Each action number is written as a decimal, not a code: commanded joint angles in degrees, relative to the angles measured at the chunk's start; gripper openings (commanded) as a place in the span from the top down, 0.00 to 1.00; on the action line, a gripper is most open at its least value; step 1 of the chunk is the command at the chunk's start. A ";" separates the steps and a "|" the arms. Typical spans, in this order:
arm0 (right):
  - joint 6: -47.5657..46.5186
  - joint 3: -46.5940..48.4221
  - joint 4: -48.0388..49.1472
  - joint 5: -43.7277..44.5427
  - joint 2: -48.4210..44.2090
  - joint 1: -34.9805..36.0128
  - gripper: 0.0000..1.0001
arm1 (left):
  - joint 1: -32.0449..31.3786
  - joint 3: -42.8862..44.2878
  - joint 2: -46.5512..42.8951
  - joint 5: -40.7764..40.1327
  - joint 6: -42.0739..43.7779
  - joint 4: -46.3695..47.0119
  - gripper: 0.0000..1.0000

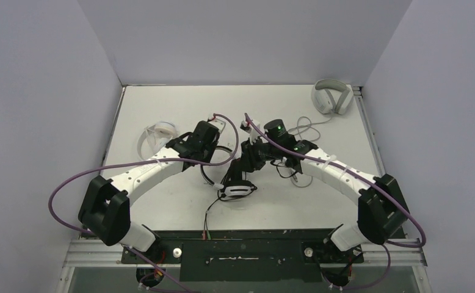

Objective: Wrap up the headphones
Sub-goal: Wrap the headphones cable around the headphones.

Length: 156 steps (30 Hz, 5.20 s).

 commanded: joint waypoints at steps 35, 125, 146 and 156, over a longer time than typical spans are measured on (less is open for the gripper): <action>50.17 -40.05 23.49 29.80 -34.00 -1.54 0.45 | 7.40 -3.20 -6.19 16.60 -7.29 8.93 1.00; -20.43 -11.39 18.51 26.36 -42.29 7.09 1.00 | 22.50 6.60 -16.90 42.73 -41.90 7.24 1.00; -24.77 3.17 -4.95 28.05 -30.99 27.49 1.00 | 30.80 0.45 -14.77 35.00 -56.51 21.96 1.00; -24.15 7.90 -7.88 24.35 -30.04 30.61 1.00 | 32.45 -3.21 -17.81 10.18 -45.69 16.10 1.00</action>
